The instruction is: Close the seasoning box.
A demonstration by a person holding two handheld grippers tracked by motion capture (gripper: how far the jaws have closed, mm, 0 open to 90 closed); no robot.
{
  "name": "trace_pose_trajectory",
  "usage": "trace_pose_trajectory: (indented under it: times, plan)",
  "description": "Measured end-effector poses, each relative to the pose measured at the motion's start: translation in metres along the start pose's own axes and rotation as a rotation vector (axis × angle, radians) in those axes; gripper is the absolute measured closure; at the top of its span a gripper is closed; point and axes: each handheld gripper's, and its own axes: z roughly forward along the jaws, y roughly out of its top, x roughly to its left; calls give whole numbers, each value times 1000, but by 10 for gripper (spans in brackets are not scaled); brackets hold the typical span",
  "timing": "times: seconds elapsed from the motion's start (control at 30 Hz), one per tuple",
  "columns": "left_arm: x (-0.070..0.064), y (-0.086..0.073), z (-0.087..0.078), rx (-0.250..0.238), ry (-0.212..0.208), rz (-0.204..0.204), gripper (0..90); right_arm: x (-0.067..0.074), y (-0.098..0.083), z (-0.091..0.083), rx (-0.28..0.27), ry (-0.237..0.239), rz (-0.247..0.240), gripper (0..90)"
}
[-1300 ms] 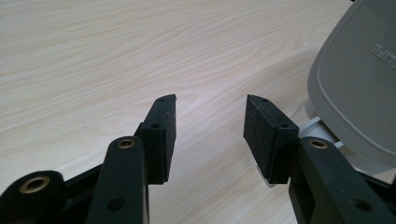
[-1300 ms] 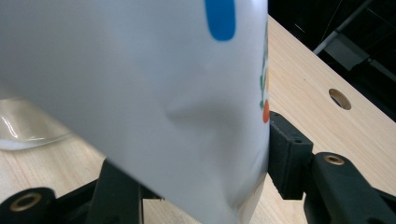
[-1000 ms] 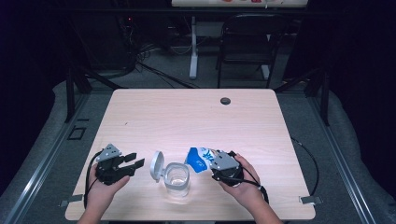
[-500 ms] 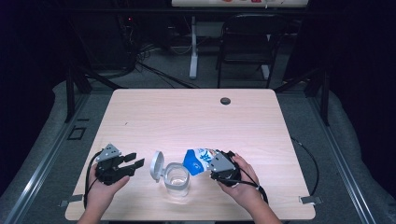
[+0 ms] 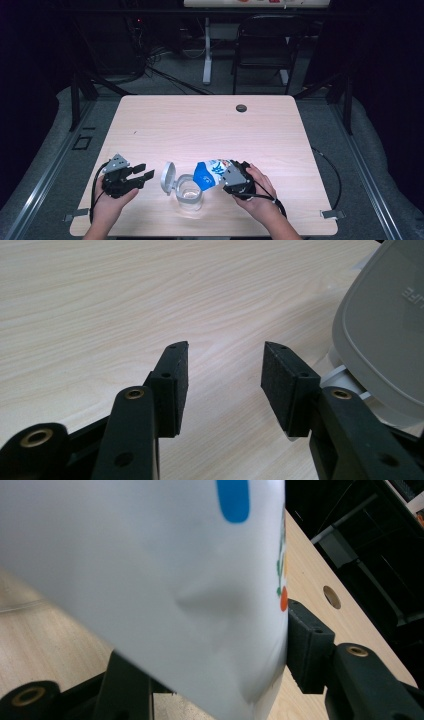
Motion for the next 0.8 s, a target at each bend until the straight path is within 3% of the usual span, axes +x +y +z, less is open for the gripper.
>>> trace_pose_trajectory:
  times: [0.8]
  plan:
    - [0, 0, 0, -5, 5, -1, 544, 3, 5, 0, 28, -48, -111, 483]
